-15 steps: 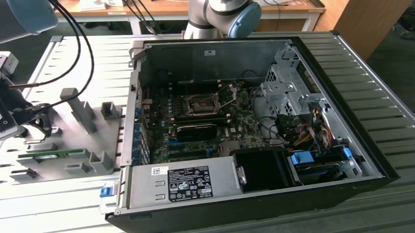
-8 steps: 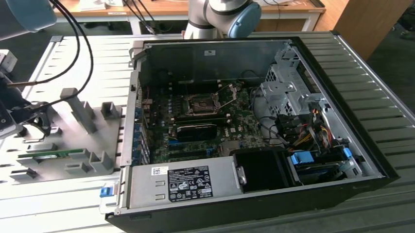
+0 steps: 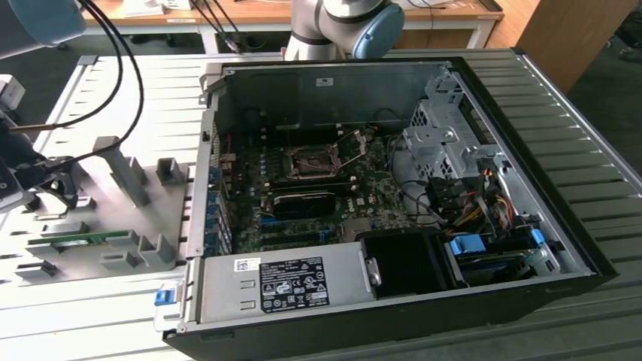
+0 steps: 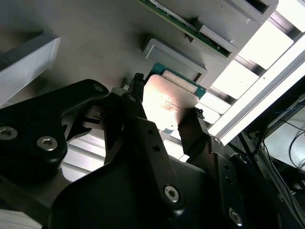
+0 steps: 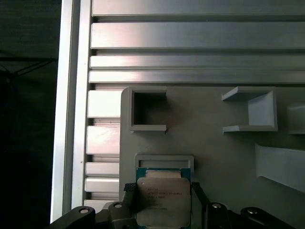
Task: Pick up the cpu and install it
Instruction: 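Pick up the cpu and move it towards the insertion slot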
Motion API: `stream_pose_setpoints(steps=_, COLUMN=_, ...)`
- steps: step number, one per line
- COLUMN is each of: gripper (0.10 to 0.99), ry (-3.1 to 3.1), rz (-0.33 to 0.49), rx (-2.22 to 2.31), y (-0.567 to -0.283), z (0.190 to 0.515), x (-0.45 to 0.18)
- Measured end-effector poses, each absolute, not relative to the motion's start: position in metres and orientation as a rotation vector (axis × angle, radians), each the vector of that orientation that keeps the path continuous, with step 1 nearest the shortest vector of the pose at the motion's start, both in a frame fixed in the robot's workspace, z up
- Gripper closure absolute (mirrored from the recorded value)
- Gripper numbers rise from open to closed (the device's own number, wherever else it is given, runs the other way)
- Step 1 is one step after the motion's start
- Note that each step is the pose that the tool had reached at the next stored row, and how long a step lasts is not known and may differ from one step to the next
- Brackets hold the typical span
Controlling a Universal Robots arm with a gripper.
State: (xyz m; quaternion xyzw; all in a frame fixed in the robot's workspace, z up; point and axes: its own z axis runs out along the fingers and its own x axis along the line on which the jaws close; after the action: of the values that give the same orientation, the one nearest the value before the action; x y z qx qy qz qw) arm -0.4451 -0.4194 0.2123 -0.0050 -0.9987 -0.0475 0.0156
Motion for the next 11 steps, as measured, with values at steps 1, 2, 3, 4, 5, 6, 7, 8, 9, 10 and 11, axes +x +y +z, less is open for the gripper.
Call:
stream_pose_setpoints(steps=1, gripper=0.545, ry=-3.107, rz=-0.148, rx=-0.016, y=-0.4194, z=0.2125, x=-0.4451)
stream_pose_setpoints(steps=2, gripper=0.545, ry=-3.107, rz=-0.148, rx=-0.016, y=-0.4193, z=0.2128, x=-0.4451)
stream_pose_setpoints(steps=3, gripper=0.545, ry=-3.107, rz=-0.148, rx=-0.016, y=-0.4193, z=0.2131, x=-0.4451)
stream_pose_setpoints(steps=4, gripper=0.545, ry=-3.107, rz=-0.148, rx=-0.016, y=-0.4193, z=0.2133, x=-0.4451)
stream_pose_setpoints(steps=5, gripper=0.545, ry=-3.107, rz=-0.148, rx=-0.016, y=-0.4194, z=0.2134, x=-0.4451)
stream_pose_setpoints(steps=6, gripper=0.545, ry=-3.107, rz=-0.148, rx=-0.016, y=-0.4194, z=0.2136, x=-0.4451)
stream_pose_setpoints(steps=7, gripper=0.545, ry=-3.107, rz=-0.148, rx=-0.016, y=-0.4193, z=0.2138, x=-0.4451)
stream_pose_setpoints(steps=8, gripper=0.545, ry=-3.107, rz=-0.148, rx=-0.016, y=-0.4193, z=0.214, x=-0.4451)
stream_pose_setpoints(steps=9, gripper=0.545, ry=-3.107, rz=-0.148, rx=-0.016, y=-0.4194, z=0.2144, x=-0.4451)
stream_pose_setpoints(steps=10, gripper=0.545, ry=-3.107, rz=-0.148, rx=-0.016, y=-0.4194, z=0.2145, x=-0.4451)
stream_pose_setpoints(steps=11, gripper=0.545, ry=-3.107, rz=-0.148, rx=-0.016, y=-0.4193, z=0.2147, x=-0.4451)
